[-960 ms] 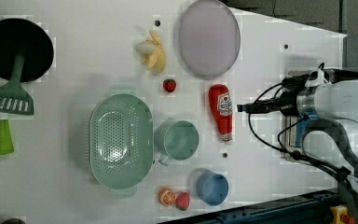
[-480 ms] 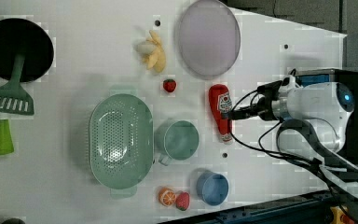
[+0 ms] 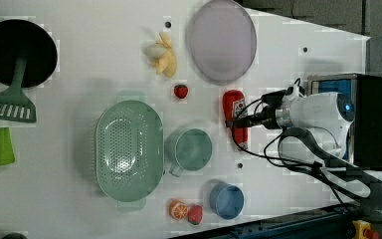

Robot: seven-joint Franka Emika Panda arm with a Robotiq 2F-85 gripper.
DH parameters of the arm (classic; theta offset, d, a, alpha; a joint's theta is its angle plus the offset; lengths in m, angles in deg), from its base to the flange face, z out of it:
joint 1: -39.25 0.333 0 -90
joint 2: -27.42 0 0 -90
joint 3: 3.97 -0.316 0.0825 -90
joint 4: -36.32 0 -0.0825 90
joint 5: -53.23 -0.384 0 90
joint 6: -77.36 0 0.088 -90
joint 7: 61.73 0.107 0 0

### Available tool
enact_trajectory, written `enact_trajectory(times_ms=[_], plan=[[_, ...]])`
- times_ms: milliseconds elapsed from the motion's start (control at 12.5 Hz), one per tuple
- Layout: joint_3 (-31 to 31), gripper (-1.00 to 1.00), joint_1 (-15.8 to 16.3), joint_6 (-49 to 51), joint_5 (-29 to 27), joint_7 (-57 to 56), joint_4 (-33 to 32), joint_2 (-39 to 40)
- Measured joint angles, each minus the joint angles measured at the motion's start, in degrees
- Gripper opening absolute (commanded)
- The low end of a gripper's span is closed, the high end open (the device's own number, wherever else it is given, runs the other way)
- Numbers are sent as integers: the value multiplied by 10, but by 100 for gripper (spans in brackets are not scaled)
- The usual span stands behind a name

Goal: Pick Ketchup from the table and place it in strainer.

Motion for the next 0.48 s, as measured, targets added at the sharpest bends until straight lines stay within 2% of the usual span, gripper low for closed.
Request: enact_trajectory(times_ms=[160,480], plan=[[0,21,0,-2,-2,0,-1,4],[0,21,1,-2,5,0,3,-3]])
